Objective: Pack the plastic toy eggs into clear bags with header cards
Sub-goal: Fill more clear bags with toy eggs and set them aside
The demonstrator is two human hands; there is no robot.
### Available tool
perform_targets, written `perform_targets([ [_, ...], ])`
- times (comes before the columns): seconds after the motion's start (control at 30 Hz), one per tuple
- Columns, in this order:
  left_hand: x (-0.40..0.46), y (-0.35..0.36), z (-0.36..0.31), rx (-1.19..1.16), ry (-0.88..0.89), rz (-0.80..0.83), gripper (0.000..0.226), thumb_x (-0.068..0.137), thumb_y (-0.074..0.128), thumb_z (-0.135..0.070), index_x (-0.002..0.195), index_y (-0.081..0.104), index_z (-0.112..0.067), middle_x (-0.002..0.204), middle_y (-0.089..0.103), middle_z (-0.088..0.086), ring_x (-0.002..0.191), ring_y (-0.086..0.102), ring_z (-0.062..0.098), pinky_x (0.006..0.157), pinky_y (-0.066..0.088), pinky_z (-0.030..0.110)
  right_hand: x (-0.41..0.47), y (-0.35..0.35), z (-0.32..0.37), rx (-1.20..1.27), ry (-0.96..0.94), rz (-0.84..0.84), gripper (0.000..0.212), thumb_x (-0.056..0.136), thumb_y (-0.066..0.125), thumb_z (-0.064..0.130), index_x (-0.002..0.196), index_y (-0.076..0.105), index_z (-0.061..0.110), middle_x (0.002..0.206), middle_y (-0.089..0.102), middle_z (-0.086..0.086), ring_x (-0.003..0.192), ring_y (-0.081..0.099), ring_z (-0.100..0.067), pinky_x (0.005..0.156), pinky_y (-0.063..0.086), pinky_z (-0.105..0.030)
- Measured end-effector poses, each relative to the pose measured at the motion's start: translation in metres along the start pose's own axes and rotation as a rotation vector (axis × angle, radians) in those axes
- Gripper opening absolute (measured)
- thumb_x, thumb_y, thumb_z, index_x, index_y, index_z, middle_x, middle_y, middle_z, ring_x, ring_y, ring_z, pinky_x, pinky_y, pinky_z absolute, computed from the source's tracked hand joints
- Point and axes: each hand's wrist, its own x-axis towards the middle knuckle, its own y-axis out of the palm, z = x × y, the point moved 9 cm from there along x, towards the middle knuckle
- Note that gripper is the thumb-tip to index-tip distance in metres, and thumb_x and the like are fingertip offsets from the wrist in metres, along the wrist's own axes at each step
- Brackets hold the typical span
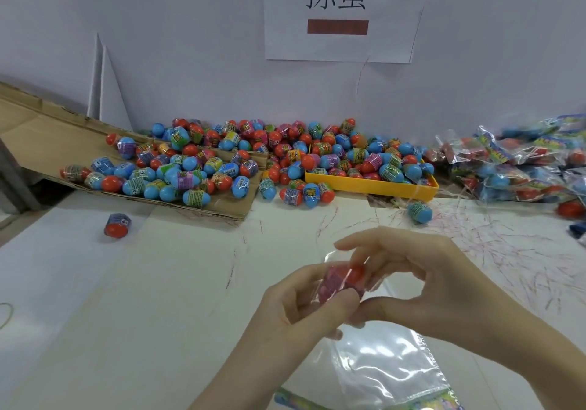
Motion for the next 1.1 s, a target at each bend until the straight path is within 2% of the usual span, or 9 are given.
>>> perform_targets([
  [0.27,0.002,0.001,0.008,-0.075,-0.050,0.040,0.024,0.073,0.071,-0.031,0.096,0.069,-0.034,0.088,0.074,0.007,0.078,0.072,0.022,0.064,0.054,0.021,0.004,0.007,-0.003,0.010,0.016,0.082,0.022,0.067,0.080,0.010,0.086,0.071,0.016,0.083,0.065,0.005,0.074,0.065,-0.004,0.068,0.055,-0.020],
  [0.37,0.002,0.000,0.010,-0.044,-0.019,0.059,0.033,0.068,0.071,-0.017,0.096,0.069,-0.033,0.091,0.073,0.009,0.081,0.071,0.021,0.067,0.054,0.021,0.005,0.010,-0.005,-0.011,0.013,0.123,0.024,0.070,0.077,0.005,0.090,0.071,0.017,0.084,0.067,0.004,0.074,0.065,-0.004,0.069,0.055,-0.020],
  [0.57,0.004,-0.002,0.018,0.012,-0.031,0.066,0.054,0.061,0.078,-0.016,0.107,0.062,-0.039,0.099,0.072,0.007,0.095,0.067,0.029,0.091,0.052,0.032,0.008,0.014,-0.004,-0.023,0.009,0.148,0.032,0.080,0.069,0.005,0.100,0.059,0.029,0.084,0.070,0.009,0.081,0.064,0.001,0.075,0.050,-0.014],
  [0.73,0.006,-0.003,0.023,0.000,-0.052,0.073,0.052,0.060,0.076,-0.009,0.103,0.064,-0.036,0.083,0.074,0.001,0.061,0.062,0.008,0.055,0.047,0.018,0.003,0.031,-0.012,-0.219,0.035,0.350,0.042,0.083,0.061,0.021,0.109,0.037,0.045,0.099,0.060,0.031,0.106,0.042,0.010,0.092,0.033,-0.015],
  [0.87,0.008,-0.005,0.028,-0.021,-0.069,0.107,0.057,0.053,0.082,-0.012,0.100,0.065,-0.039,0.087,0.074,0.007,0.084,0.070,0.020,0.068,0.052,0.022,0.003,0.047,-0.008,-0.209,0.010,0.527,0.051,0.077,0.057,0.023,0.112,0.033,0.051,0.095,0.055,0.032,0.107,0.038,0.010,0.091,0.034,-0.018],
  [0.93,0.012,-0.013,0.036,-0.049,-0.120,0.084,0.060,0.054,0.081,-0.010,0.108,0.062,-0.028,0.092,0.074,0.009,0.090,0.069,0.029,0.070,0.052,0.025,0.023,0.033,-0.001,-0.098,-0.072,0.365,0.041,0.079,0.064,0.025,0.113,0.049,0.041,0.096,0.062,0.027,0.101,0.051,0.007,0.090,0.037,-0.020],
  [1.0,0.014,-0.024,0.044,-0.113,-0.177,0.020,0.062,0.046,0.082,-0.011,0.105,0.063,-0.017,0.095,0.074,0.009,0.090,0.064,0.041,0.066,0.049,0.029,0.052,-0.009,-0.016,0.150,-0.054,-0.080,0.020,0.081,0.066,0.020,0.097,0.061,0.030,0.085,0.068,0.019,0.082,0.062,0.001,0.075,0.047,-0.016],
  [1.07,0.017,-0.032,0.047,-0.172,-0.177,-0.036,0.038,0.046,0.080,-0.008,0.083,0.075,-0.010,0.092,0.073,0.012,0.086,0.064,0.034,0.065,0.052,0.026,0.075,-0.038,-0.059,0.184,0.108,-0.445,0.012,0.082,0.065,0.013,0.087,0.060,0.023,0.076,0.066,0.014,0.074,0.062,-0.007,0.062,0.048,-0.011],
  [1.1,0.017,-0.034,0.048,-0.181,-0.171,-0.052,0.028,0.048,0.077,-0.006,0.075,0.077,-0.012,0.090,0.073,0.013,0.083,0.067,0.028,0.066,0.053,0.022,0.088,-0.037,-0.079,0.066,0.210,-0.481,0.011,0.082,0.065,0.015,0.090,0.059,0.020,0.080,0.064,0.012,0.075,0.060,-0.008,0.065,0.050,-0.014],
])
